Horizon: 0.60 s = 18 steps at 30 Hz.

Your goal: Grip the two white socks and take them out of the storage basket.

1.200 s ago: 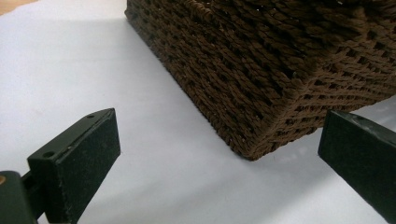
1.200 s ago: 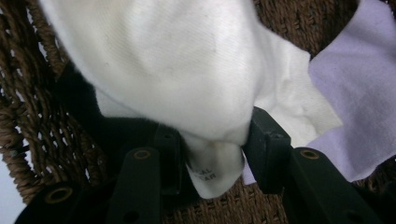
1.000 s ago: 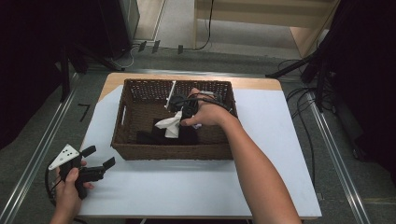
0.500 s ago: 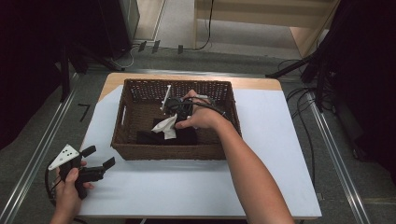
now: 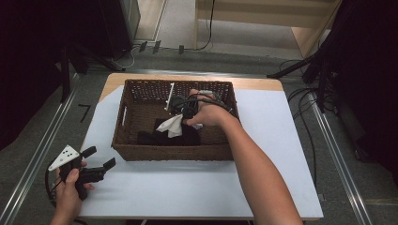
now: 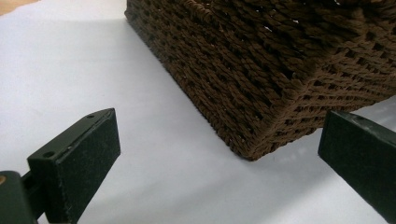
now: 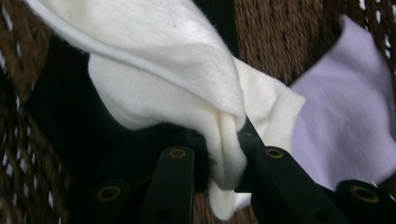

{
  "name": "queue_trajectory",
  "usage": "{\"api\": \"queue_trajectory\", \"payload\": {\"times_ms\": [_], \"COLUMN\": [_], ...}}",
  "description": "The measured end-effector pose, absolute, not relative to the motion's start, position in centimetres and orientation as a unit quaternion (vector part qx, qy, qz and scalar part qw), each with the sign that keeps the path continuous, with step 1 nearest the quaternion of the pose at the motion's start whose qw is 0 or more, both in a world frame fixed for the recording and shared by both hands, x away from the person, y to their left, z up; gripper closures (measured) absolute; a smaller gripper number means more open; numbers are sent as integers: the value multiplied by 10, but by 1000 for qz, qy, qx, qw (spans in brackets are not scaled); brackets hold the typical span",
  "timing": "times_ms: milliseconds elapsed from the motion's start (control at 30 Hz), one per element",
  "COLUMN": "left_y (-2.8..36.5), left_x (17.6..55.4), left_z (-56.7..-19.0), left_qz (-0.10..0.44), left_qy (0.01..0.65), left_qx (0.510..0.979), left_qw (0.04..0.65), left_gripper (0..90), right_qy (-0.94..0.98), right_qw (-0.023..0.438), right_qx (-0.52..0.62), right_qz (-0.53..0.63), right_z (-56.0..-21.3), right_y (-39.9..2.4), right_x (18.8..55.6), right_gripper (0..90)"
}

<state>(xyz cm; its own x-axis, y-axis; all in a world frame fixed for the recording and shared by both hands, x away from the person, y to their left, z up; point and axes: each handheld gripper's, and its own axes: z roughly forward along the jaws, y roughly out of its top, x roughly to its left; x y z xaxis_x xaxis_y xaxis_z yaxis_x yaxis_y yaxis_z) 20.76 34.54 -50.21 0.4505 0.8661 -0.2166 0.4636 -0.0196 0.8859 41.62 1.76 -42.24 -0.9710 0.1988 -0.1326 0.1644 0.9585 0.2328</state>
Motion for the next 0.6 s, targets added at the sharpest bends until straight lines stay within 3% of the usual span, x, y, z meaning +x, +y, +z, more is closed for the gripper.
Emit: {"api": "queue_trajectory", "payload": {"times_ms": [600], "left_y": [345], "left_x": [208], "left_z": [-502], "left_qz": [200], "left_qy": [487], "left_qx": [685], "left_qw": [504], "left_gripper": [1], "right_qy": [988], "right_qw": [72], "right_qx": [107], "right_qz": [84], "right_z": [-385], "right_y": [-42], "right_x": [417], "right_gripper": [813]}}
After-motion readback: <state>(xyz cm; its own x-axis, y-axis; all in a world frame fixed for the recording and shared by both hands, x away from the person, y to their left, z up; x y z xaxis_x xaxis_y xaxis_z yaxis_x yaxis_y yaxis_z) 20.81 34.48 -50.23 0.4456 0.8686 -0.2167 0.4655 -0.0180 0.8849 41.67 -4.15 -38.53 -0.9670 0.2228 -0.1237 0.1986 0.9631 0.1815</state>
